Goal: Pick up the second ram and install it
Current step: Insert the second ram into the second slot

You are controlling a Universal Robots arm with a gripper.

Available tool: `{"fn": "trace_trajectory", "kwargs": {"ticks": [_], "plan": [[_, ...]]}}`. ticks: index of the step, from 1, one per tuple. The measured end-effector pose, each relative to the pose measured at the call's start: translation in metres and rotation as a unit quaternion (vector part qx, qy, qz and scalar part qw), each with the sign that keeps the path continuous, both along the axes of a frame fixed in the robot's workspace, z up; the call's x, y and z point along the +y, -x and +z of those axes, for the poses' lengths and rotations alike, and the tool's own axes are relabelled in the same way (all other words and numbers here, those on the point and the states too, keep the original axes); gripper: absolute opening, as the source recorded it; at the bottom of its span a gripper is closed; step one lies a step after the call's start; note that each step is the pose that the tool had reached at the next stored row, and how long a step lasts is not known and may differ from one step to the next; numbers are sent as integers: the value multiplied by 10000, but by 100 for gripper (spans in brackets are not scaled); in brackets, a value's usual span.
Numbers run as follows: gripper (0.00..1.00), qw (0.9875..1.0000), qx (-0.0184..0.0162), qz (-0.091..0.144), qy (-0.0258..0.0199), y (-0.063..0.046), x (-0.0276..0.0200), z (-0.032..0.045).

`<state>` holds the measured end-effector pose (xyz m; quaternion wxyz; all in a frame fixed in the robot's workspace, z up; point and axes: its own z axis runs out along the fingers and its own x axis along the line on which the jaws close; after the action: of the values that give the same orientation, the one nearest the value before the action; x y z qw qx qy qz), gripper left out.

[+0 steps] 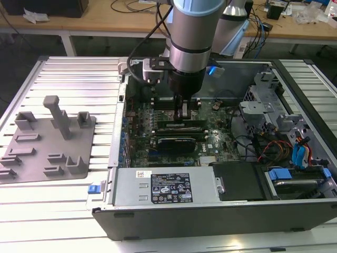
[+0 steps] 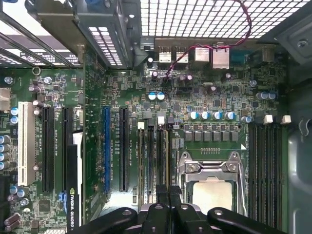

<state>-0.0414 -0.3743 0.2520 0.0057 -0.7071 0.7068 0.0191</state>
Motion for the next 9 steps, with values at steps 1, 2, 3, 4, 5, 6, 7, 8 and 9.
{"fn": "trace_trajectory", "kwargs": {"ticks": [1,2,3,4,5,6,7,8,9], "plan": [[9,10000,0,3,1,0,0,-8],[9,10000,0,4,4,0,0,-26],[9,10000,1,3,6,1,0,-36],[9,10000,0,3,6,4,0,-42],[9,10000,0,2,7,10,-1,-47],[9,10000,0,3,6,15,0,-58],[9,10000,1,3,8,17,0,-75],[9,10000,1,3,9,19,-1,-82],[9,10000,1,3,9,19,-2,-85]]}}
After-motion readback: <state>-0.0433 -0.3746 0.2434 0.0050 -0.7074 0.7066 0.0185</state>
